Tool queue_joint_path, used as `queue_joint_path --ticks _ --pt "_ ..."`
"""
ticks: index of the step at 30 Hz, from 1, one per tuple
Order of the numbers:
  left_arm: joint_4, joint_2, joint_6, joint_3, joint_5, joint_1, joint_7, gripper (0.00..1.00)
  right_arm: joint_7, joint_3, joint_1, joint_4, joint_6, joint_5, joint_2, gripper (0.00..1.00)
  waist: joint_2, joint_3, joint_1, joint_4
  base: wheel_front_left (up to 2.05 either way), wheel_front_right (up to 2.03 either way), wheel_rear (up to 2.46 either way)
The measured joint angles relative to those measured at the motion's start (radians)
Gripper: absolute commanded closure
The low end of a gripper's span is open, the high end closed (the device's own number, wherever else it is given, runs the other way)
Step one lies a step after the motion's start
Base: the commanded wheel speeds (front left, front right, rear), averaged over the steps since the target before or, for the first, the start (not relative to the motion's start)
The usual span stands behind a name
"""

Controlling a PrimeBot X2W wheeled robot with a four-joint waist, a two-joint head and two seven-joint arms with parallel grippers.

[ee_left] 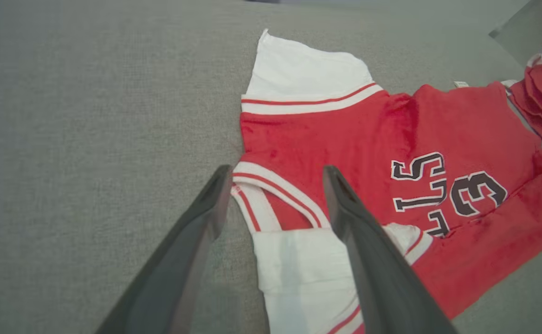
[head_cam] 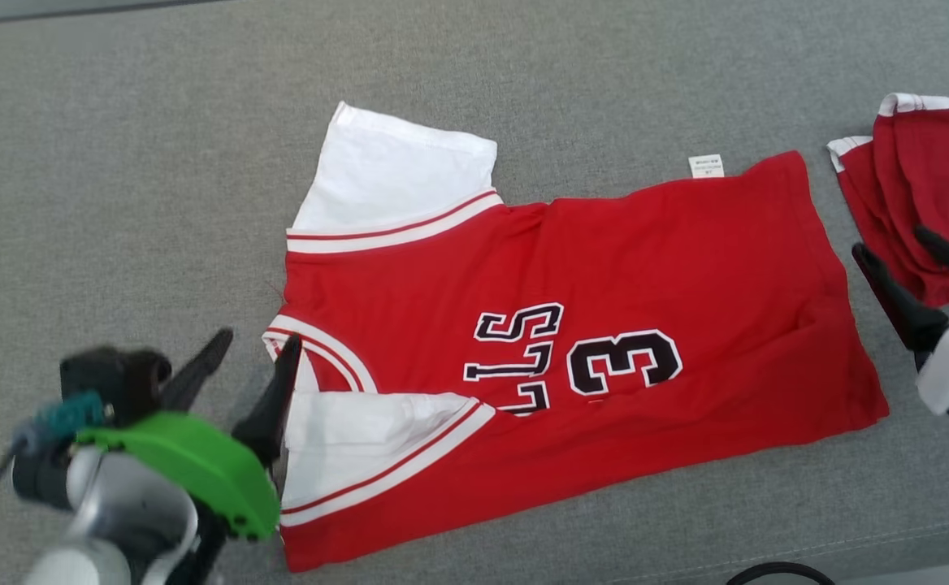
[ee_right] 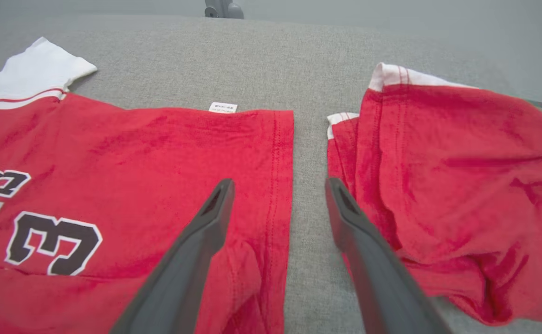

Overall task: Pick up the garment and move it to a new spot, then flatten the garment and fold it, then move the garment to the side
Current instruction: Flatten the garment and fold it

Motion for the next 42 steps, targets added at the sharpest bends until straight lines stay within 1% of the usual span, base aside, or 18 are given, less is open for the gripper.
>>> queue_joint_path --ticks 1,3,5,8,10,12,14,18,22,26,28,29,30,32,36,39,40,42 --pt "0.010 0.000 -0.012 -0.002 -0.016 -0.065 0.029 0.00 0.030 0.003 -0.035 0.002 0.000 -0.012 0.008 0.00 0.0000 0.013 0.0000 -0.001 0.00 0.00 0.00" --pt "0.053 0.023 -0.044 -0.014 -0.012 -0.206 0.097 0.00 0.080 0.019 -0.113 0.016 0.000 -0.041 0.015 0.00 0.0000 0.040 0.0000 -0.003 0.00 0.00 0.00" --pt "0.114 0.024 -0.070 -0.021 -0.030 -0.351 0.160 0.00 0.121 0.041 -0.189 0.046 0.000 -0.053 0.033 0.00 0.0000 0.069 0.0001 -0.004 0.00 0.00 0.00" --pt "0.229 0.008 -0.111 -0.051 -0.060 -0.542 0.250 0.00 0.162 0.086 -0.306 0.104 0.000 -0.077 0.069 0.00 0.0000 0.114 0.0001 -0.007 0.00 0.00 0.00" --pt "0.309 -0.007 -0.129 -0.064 -0.080 -0.649 0.297 0.00 0.180 0.120 -0.375 0.143 0.000 -0.086 0.088 0.00 0.0000 0.144 0.0002 -0.011 0.00 0.00 0.00" --pt "0.387 -0.038 -0.142 -0.076 -0.105 -0.734 0.338 0.00 0.200 0.149 -0.432 0.187 0.000 -0.085 0.105 0.00 0.0000 0.172 0.0002 -0.015 0.00 0.00 0.00" --pt "0.462 -0.066 -0.150 -0.088 -0.120 -0.804 0.365 0.00 0.212 0.179 -0.477 0.227 0.000 -0.094 0.108 0.00 0.0000 0.198 0.0002 -0.020 0.00 0.00 0.00" --pt "0.588 -0.095 -0.165 -0.113 -0.123 -0.906 0.385 0.00 0.219 0.233 -0.542 0.280 0.000 -0.093 0.116 0.00 0.0000 0.237 0.0003 -0.036 0.00 0.00 0.00" --pt "0.677 -0.102 -0.179 -0.131 -0.106 -0.957 0.388 0.00 0.216 0.295 -0.580 0.297 0.000 -0.074 0.127 0.00 0.0000 0.249 0.0002 -0.063 0.00 0.00 0.00" --pt "0.730 -0.118 -0.188 -0.132 -0.131 -0.967 0.396 0.00 0.202 0.342 -0.597 0.310 -0.001 -0.045 0.133 0.00 0.0000 0.245 0.0002 -0.082 0.00 0.00 0.00" --pt "0.744 -0.119 -0.193 -0.136 -0.134 -0.973 0.396 0.00 0.197 0.363 -0.605 0.316 -0.001 -0.033 0.134 0.21 0.0000 0.241 0.0002 -0.086 0.00 0.00 0.00" --pt "0.748 -0.117 -0.196 -0.137 -0.134 -0.975 0.396 0.00 0.194 0.373 -0.607 0.317 -0.001 -0.029 0.133 0.36 0.0000 0.238 0.0002 -0.088 0.00 0.00 0.00" --pt "0.754 -0.115 -0.196 -0.138 -0.133 -0.976 0.395 0.00 0.193 0.384 -0.611 0.318 -0.001 -0.024 0.132 0.43 0.0000 0.237 0.0002 -0.089 0.00 0.00 0.00" --pt "0.762 -0.101 -0.198 -0.148 -0.109 -0.984 0.381 0.00 0.185 0.399 -0.620 0.322 -0.001 -0.015 0.132 0.37 0.0000 0.235 0.0002 -0.092 0.00 0.00 0.00" --pt "0.782 -0.073 -0.202 -0.158 -0.072 -1.014 0.361 0.00 0.183 0.428 -0.634 0.324 -0.001 -0.005 0.127 0.38 0.0000 0.232 0.0001 -0.095 0.00 0.00 0.00" --pt "0.811 -0.065 -0.203 -0.162 -0.064 -1.033 0.359 0.00 0.175 0.451 -0.647 0.326 -0.001 0.012 0.121 0.44 0.0000 0.234 0.0001 -0.097 0.00 0.00 0.00" --pt "0.811 -0.065 -0.203 -0.162 -0.064 -1.033 0.359 0.00 0.175 0.451 -0.647 0.326 -0.001 0.012 0.121 0.48 0.0000 0.234 0.0001 -0.097 0.00 0.00 0.00" --pt "0.825 -0.064 -0.204 -0.172 -0.057 -1.034 0.357 0.00 0.173 0.462 -0.653 0.327 -0.001 0.020 0.120 0.51 0.0000 0.236 0.0001 -0.098 0.00 0.00 0.00"
